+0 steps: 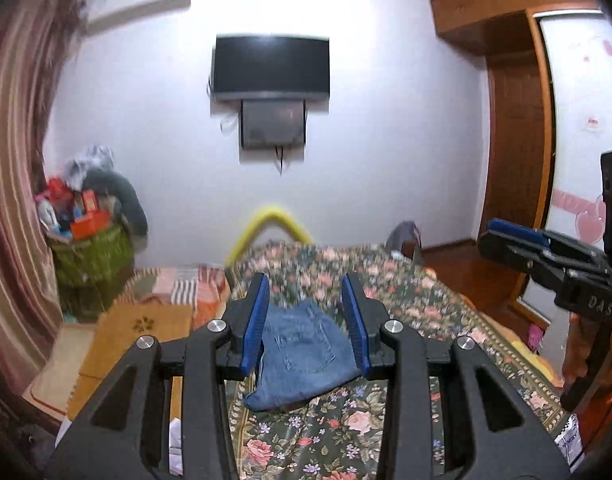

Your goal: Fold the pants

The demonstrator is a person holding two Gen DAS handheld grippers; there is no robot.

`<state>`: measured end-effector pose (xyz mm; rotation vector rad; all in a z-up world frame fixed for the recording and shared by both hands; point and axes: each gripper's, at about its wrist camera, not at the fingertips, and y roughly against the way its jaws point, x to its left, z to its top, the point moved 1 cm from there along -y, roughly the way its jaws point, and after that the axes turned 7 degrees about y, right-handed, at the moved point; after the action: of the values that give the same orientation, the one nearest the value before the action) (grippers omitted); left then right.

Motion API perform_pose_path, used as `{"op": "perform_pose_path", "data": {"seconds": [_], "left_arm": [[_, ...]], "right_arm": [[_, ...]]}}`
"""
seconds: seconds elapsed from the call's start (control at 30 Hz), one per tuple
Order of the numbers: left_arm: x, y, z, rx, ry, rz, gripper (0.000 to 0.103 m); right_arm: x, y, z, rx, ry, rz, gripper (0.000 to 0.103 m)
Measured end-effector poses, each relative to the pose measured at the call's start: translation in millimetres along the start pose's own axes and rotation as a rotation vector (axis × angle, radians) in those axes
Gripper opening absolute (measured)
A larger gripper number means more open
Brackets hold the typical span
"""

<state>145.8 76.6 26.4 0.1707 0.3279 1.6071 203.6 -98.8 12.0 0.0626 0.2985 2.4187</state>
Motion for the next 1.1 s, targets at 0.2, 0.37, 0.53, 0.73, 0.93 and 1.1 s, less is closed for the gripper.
{"op": "perform_pose_path", "data": {"seconds": [0.2, 0.37, 0.53, 0.73, 0.93, 1.1], "left_arm": [[-11, 64, -15, -0.111, 0.02, 0.007, 0.049], [-16, 86, -31, -0.133, 0.02, 0.015, 0.083], [-17, 97, -42, -0.134, 0.029, 0.032, 0.101], [-20, 105, -50, -0.134, 0.035, 0.026, 0.102], [-22, 109, -56, -0.137, 0.028, 0.034, 0.102], [-24, 108, -56, -0.134, 0.024, 0.032, 0.102]], "right_arm": [[35, 42, -7, -0.068, -0.001, -0.012, 0.04], [43, 54, -17, -0.075, -0.035, -0.012, 0.055], [47, 63, -21, -0.079, -0.051, -0.067, 0.079], [52, 78, -23, -0.131, -0.05, -0.12, 0.103], [54, 77, -26, -0.116, -0.042, -0.13, 0.103], [52, 77, -32, -0.102, -0.054, -0.123, 0.103]]}}
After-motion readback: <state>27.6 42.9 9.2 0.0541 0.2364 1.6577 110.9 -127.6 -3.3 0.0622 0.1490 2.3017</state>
